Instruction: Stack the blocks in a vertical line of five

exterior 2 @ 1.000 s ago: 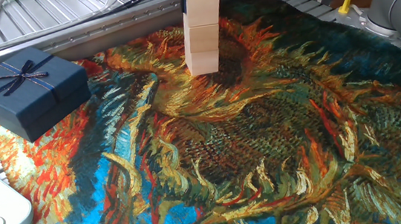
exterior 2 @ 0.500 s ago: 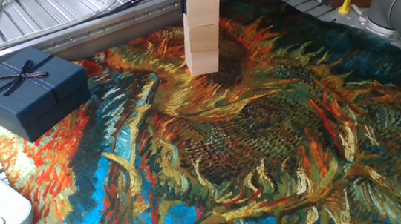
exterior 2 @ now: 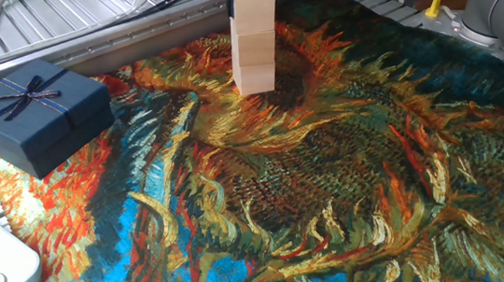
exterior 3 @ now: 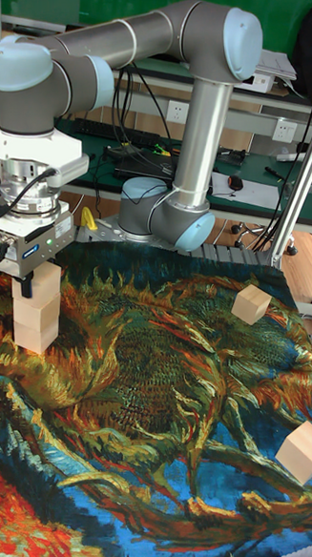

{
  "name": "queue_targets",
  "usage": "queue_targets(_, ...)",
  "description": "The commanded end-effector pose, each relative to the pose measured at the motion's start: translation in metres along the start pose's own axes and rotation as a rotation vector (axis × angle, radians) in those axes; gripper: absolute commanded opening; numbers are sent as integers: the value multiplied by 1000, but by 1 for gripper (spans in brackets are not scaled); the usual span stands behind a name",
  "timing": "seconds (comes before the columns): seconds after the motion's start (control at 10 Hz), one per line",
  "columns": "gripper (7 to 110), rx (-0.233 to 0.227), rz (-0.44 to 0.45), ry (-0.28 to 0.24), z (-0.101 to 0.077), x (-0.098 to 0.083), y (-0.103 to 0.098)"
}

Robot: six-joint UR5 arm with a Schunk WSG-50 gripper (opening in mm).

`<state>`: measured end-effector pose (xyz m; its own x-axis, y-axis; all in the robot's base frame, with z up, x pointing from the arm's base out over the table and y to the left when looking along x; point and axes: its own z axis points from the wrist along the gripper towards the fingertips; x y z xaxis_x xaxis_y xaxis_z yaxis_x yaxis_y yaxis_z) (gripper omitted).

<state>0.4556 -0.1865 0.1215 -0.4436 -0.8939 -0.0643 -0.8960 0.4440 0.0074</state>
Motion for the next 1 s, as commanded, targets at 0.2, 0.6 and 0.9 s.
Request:
queue_targets(0.2, 22, -2, 5, -16, -1, -4, 0)
queue_targets(0.6, 22, -1, -3, -7, -1, -1, -1)
queue_targets(0.9, 22, -1, -3, -11, -1, -2, -1)
